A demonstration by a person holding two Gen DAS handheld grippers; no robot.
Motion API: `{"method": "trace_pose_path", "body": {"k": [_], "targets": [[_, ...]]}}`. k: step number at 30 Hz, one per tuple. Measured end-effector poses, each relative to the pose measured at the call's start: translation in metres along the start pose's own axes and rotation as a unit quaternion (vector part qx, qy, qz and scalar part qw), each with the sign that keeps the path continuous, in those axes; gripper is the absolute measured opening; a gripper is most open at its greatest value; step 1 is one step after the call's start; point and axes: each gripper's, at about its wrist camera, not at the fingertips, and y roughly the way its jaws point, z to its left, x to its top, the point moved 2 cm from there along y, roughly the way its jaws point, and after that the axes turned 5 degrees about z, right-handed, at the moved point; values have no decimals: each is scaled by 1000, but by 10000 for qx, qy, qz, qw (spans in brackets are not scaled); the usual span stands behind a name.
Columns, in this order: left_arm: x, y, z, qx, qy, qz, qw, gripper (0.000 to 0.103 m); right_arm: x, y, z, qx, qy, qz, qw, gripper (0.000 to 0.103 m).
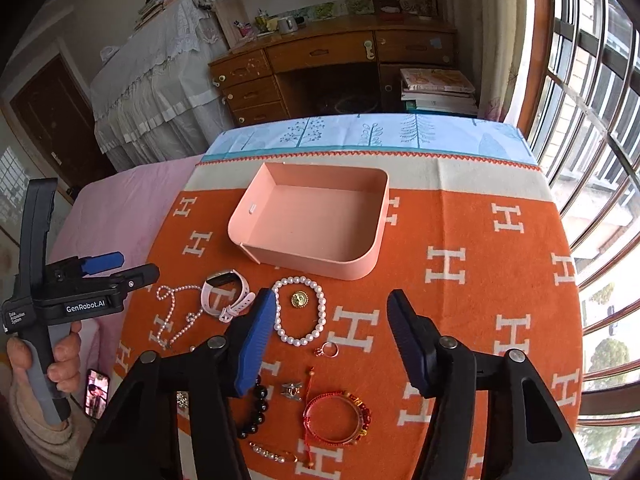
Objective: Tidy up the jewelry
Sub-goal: 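Grasp the pearl bracelet with the right tool while the left tool grasps the pearl necklace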
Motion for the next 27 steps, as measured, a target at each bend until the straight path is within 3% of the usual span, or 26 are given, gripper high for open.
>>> {"method": "trace_pose_path", "body": {"k": [5,11,14,19,22,25,27], "targets": [[-15,40,35,124,-180,378,9990,71,4,68,2,181,11,665,9976,43],[-32,63,72,14,-594,653,9961,70,1,131,2,230,64,1049,9942,40],[-38,66,79,-73,-695,759,9947,69,0,149,8,186,-51,1181,9928,37],[-42,69,79,-335,-855,956,9912,55,-4,167,25,-86,-441,1261,9910,31],[-42,73,77,-584,-1013,1094,9871,51,-7,171,35,-188,-590,1259,9901,28],[-42,73,72,-725,-1271,1185,9821,49,-10,175,42,-285,-702,1219,9896,19],[-40,79,74,-831,-1504,1258,9771,42,-13,176,49,-287,-756,1210,9894,18]]}}
